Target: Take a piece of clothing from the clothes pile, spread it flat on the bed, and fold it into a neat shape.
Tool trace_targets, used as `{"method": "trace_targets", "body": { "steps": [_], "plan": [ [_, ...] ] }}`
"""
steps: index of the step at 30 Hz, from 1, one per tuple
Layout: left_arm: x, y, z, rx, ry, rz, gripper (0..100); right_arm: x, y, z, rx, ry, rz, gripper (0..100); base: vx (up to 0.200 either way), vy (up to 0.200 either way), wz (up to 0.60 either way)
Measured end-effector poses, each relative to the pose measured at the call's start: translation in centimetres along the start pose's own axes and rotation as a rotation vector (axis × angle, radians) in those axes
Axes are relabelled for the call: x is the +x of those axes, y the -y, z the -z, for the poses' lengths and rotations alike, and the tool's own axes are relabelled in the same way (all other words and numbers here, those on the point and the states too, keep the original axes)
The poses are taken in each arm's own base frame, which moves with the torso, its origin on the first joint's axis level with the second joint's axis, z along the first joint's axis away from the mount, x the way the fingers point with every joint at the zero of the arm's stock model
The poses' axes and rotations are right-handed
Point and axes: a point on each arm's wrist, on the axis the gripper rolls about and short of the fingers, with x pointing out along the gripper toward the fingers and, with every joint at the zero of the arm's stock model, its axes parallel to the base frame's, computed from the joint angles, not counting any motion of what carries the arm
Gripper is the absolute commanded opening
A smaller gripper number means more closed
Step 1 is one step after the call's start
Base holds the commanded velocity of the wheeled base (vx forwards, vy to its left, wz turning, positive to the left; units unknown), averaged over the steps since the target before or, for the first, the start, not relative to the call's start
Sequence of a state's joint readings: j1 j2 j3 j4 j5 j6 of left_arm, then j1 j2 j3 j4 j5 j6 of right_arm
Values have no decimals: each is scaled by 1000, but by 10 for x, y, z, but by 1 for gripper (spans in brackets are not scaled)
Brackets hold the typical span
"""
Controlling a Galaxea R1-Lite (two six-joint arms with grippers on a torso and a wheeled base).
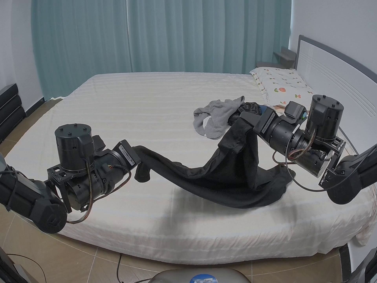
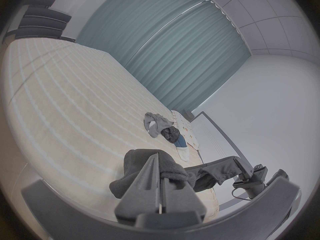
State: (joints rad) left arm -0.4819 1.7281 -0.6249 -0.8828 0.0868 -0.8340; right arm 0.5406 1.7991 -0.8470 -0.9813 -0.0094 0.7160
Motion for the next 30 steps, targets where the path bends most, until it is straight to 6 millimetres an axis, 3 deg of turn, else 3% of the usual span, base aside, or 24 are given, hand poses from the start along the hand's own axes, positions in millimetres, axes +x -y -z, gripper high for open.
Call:
{"method": "trace_targets", "body": {
  "steps": [30],
  "plan": [
    [-7,0,-9,-3,28,2,0,-3,-5,-6,16,29,-40,0,0,200,0]
  ]
}}
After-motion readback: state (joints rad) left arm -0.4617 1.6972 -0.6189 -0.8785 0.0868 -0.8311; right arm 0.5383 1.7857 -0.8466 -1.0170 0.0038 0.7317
